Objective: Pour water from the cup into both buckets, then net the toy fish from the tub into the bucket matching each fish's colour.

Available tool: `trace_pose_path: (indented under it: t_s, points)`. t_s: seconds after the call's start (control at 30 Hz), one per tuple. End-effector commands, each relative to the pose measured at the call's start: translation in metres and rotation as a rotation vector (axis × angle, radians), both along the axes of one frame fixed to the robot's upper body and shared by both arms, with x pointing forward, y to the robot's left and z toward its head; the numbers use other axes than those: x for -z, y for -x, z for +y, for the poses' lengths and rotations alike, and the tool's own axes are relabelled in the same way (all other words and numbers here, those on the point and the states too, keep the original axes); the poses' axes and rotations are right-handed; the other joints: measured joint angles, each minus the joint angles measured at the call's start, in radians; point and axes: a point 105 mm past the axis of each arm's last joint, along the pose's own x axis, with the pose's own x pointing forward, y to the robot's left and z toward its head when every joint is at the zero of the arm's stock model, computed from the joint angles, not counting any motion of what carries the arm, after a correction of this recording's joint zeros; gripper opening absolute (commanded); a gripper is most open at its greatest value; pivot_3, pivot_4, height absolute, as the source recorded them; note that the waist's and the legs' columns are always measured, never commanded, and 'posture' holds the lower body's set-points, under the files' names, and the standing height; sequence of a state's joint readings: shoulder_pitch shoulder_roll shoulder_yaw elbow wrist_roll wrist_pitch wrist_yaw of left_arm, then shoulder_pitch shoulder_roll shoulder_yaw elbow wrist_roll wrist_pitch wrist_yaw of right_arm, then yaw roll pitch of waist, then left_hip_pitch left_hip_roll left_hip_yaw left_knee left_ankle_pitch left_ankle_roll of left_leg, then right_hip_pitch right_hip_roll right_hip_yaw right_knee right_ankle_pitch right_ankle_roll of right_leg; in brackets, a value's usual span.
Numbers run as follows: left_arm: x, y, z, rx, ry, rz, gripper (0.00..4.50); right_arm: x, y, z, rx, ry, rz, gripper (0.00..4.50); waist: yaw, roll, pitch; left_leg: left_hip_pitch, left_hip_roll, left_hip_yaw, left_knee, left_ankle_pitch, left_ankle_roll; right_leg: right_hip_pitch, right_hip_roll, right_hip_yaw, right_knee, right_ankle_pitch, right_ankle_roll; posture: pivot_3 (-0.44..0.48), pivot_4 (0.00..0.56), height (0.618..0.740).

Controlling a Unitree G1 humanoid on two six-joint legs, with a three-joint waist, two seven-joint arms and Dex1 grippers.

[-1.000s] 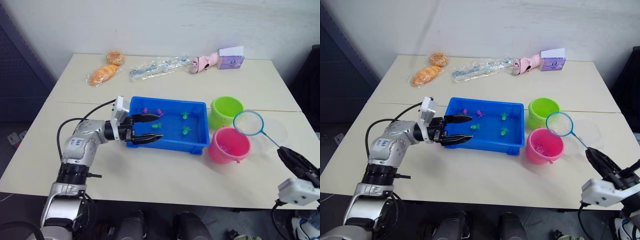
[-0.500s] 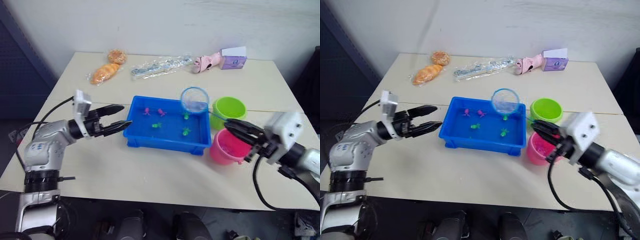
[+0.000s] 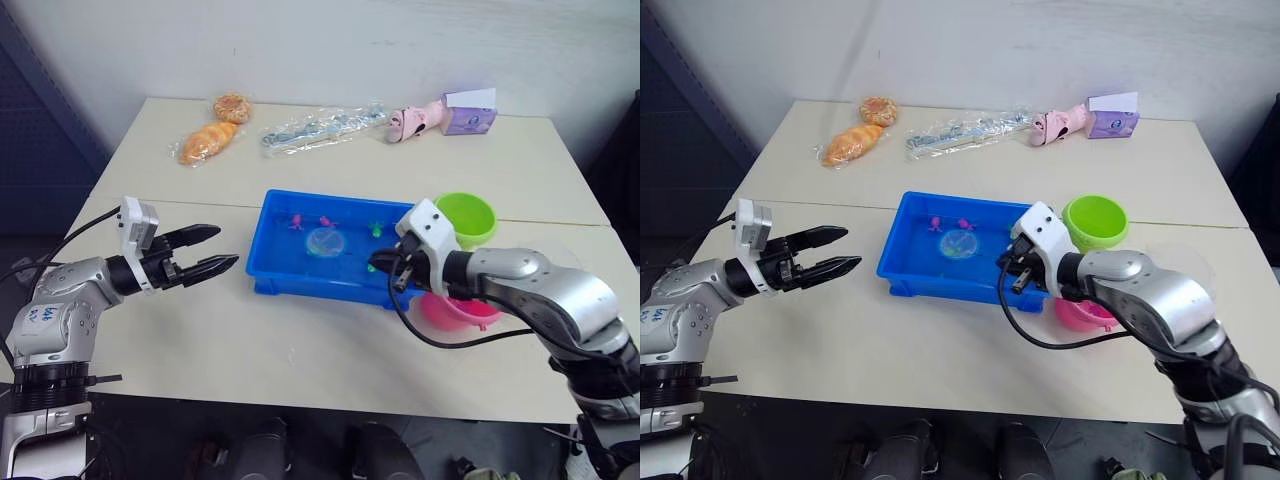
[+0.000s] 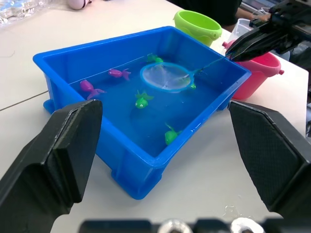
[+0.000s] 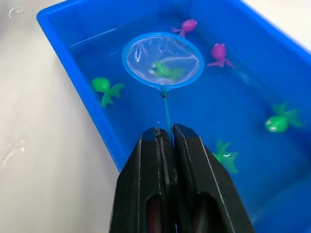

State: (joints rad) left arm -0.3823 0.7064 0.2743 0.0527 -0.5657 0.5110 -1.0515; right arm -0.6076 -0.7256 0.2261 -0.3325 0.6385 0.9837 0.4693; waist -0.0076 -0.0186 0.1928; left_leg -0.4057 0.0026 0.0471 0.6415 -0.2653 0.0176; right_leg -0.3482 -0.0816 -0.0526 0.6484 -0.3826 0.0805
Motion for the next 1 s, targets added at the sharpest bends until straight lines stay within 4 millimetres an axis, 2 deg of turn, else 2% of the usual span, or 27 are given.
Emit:
trace_pose_path:
  t_s: [0.03, 0.33, 0.53, 0.73, 1.0]
  points:
    - [-0.009, 0.003, -0.005, 0.018, 0.003, -0.046, 4.45, -0.008, -0.011, -0.01, 0.051, 0.015, -0.022, 0.0, -0.001, 0.0, 0.0, 0.0, 0.0, 0.0, 0.001, 0.0, 0.0, 0.0, 0.0, 0.0, 0.0, 0.0, 0.0, 0.0, 0.15, 0.74]
    - [-0.007, 0.003, -0.011, 0.031, 0.007, -0.048, 4.45, -0.006, -0.032, -0.013, 0.116, -0.002, 0.038, 0.0, -0.013, 0.0, 0.0, 0.0, 0.0, 0.0, 0.002, 0.0, 0.0, -0.001, 0.0, 0.0, 0.006, 0.0, 0.0, 0.0, 0.15, 0.74]
    - [-0.007, 0.003, -0.012, 0.036, 0.005, -0.052, 4.45, 0.0, -0.041, -0.006, 0.11, 0.026, 0.072, 0.0, -0.023, 0.0, 0.0, -0.001, 0.0, 0.001, 0.002, 0.0, 0.0, -0.003, 0.0, 0.0, 0.007, 0.0, 0.0, 0.0, 0.15, 0.74]
    - [-0.008, 0.004, -0.013, 0.037, 0.002, -0.054, 4.45, -0.006, -0.052, 0.006, 0.094, -0.005, 0.055, 0.0, -0.023, 0.0, 0.0, -0.002, 0.0, 0.001, 0.002, 0.0, 0.0, -0.005, 0.0, 0.001, 0.009, 0.0, 0.0, 0.0, 0.15, 0.74]
    - [-0.008, 0.005, -0.014, 0.042, -0.001, -0.056, 4.45, 0.0, -0.059, 0.016, 0.08, -0.026, 0.053, 0.0, -0.022, 0.0, 0.0, -0.002, 0.0, 0.001, 0.002, 0.0, 0.0, -0.005, 0.0, 0.001, 0.01, 0.0, 0.0, 0.0, 0.15, 0.74]
